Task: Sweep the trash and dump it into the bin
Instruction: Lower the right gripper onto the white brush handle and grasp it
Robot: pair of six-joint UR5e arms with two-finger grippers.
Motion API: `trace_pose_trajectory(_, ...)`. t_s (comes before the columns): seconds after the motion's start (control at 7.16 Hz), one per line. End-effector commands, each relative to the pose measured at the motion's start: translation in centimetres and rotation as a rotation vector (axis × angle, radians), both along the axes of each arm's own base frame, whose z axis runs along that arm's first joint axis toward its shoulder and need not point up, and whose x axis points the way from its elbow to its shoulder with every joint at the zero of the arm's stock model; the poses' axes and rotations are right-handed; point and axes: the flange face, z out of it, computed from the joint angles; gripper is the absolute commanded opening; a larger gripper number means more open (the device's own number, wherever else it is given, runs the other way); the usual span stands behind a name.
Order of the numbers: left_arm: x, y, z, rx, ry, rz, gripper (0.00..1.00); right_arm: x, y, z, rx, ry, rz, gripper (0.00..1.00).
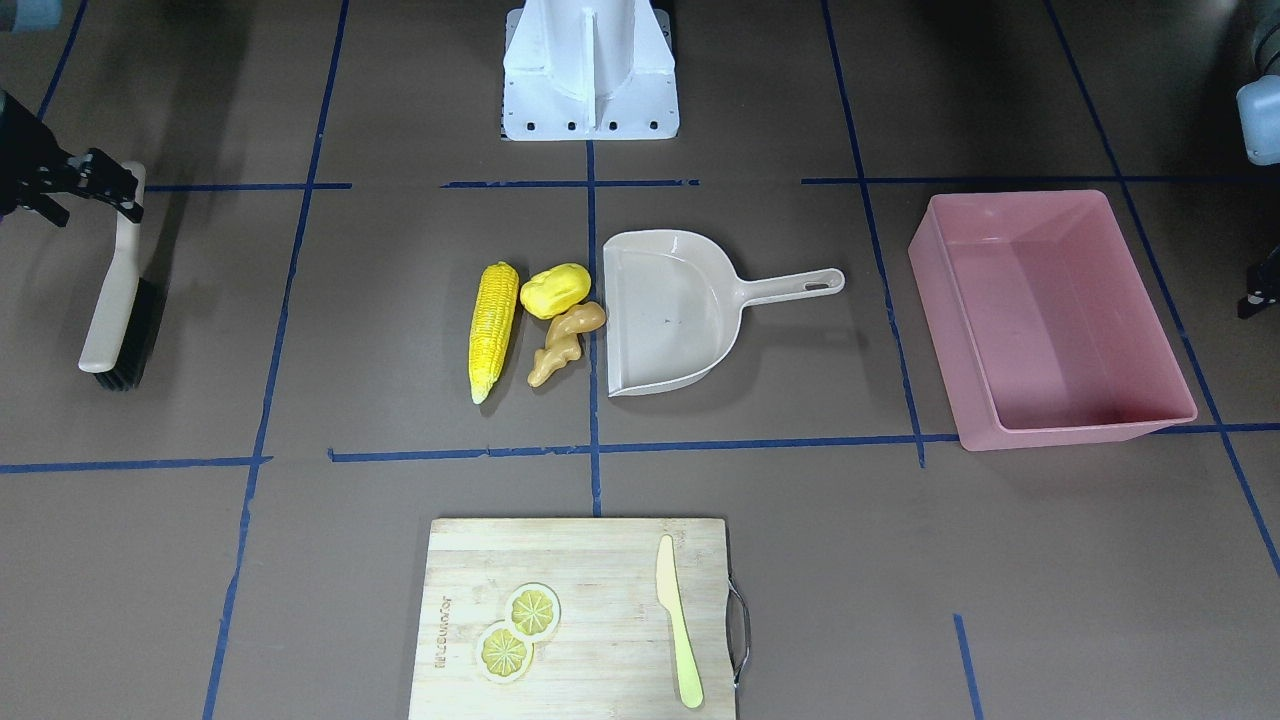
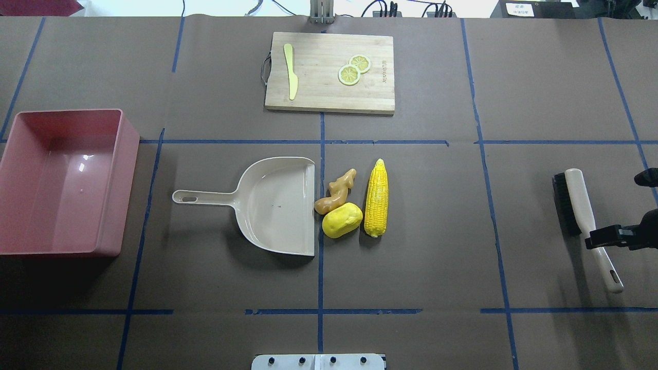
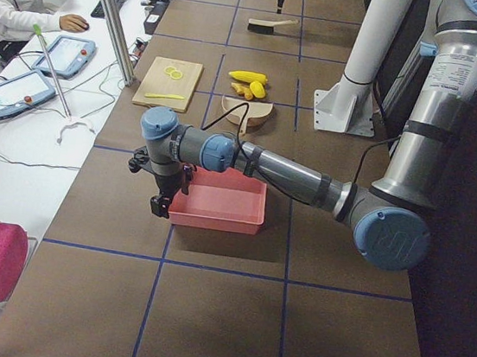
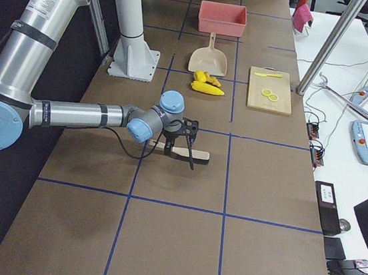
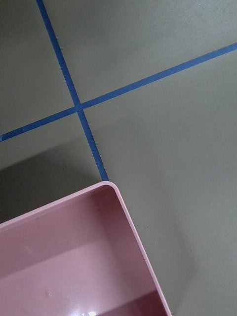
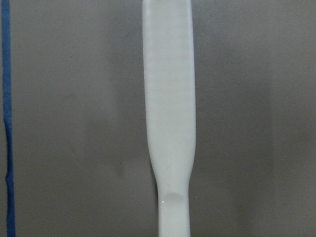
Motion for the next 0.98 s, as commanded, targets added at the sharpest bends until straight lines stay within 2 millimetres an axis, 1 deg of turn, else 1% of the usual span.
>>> trace_pose_trajectory(0.0, 0.0, 0.0, -0.1, 0.002, 0.000, 0.001, 1.00, -3.2, 1.1, 1.6, -0.004, 0.041, -0.046, 0.86)
trace_pose_trajectory(0.14, 0.0, 0.0, -0.1, 0.003, 0.001, 0.000, 1.00, -3.2, 1.3, 1.7, -0.010, 0.033, -0.060, 0.44)
trace_pose_trajectory(0.28, 0.0, 0.0, -0.3, 0.007, 0.001, 0.001, 1.00, -3.0, 1.5, 1.9, -0.016, 0.031, -0.063, 0.34)
trace_pose_trajectory(0.42, 0.5, 0.0, -0.8, 0.026, 0.003, 0.012, 1.00, -2.5, 1.9, 2.3, -0.024, 0.034, -0.061, 0.13)
trace_pose_trajectory(0.56, 2.5, -0.3, -1.5, 0.099, 0.019, 0.041, 1.00, -2.5, 1.8, 1.4, -0.003, 0.012, -0.061, 0.03)
trace_pose_trajectory(0.7, 5.5, -0.3, -3.5, 0.221, 0.049, 0.090, 1.00, -2.7, 1.7, 0.9, 0.009, 0.003, -0.064, 0.00)
trace_pose_trajectory(0.84, 9.5, 0.7, -6.9, 0.344, 0.090, 0.155, 1.00, -2.8, 1.6, -1.7, 0.038, -0.035, -0.067, 0.00)
